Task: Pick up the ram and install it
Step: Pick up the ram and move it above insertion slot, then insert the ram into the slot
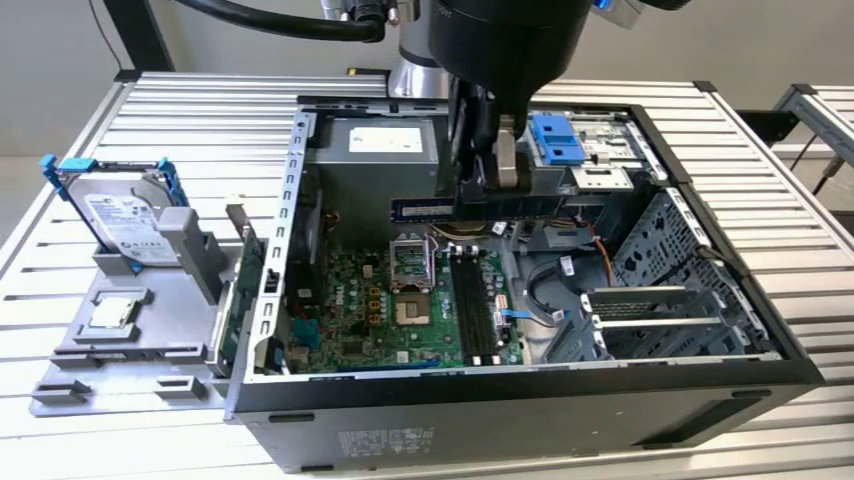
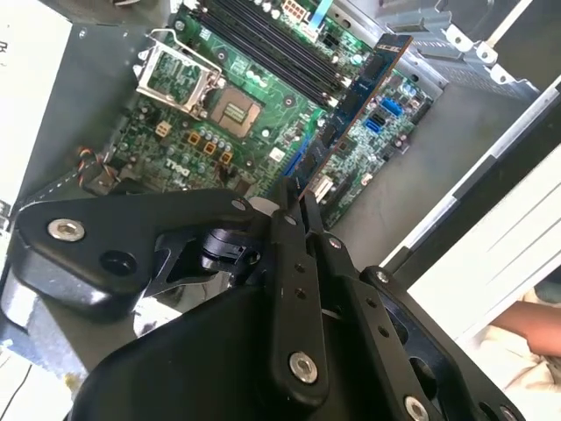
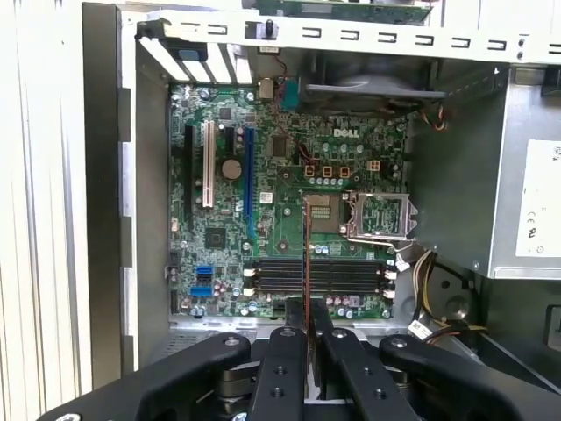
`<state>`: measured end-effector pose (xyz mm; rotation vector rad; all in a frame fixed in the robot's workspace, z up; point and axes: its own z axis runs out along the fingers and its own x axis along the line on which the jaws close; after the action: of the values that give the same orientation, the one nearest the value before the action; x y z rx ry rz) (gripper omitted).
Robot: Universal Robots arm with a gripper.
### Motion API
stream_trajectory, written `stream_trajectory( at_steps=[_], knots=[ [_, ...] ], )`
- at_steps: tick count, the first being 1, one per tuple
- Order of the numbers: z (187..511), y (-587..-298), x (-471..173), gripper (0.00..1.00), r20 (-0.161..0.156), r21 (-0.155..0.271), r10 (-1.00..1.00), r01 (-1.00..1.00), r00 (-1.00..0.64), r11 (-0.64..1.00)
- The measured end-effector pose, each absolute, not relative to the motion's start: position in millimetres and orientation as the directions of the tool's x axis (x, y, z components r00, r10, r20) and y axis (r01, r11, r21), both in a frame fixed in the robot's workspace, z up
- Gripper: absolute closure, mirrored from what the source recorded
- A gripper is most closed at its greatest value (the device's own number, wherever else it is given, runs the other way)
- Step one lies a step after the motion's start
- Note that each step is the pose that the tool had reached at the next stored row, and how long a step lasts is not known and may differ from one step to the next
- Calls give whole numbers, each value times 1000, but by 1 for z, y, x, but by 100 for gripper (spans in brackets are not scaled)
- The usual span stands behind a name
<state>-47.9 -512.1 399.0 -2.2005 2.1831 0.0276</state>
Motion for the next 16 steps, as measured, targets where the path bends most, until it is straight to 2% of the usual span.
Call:
stream_trajectory(
  at_steps=[16],
  knots=[
    [398,-488,-48,100,-42,-17,-999,-1000,8,-7]
  ],
)
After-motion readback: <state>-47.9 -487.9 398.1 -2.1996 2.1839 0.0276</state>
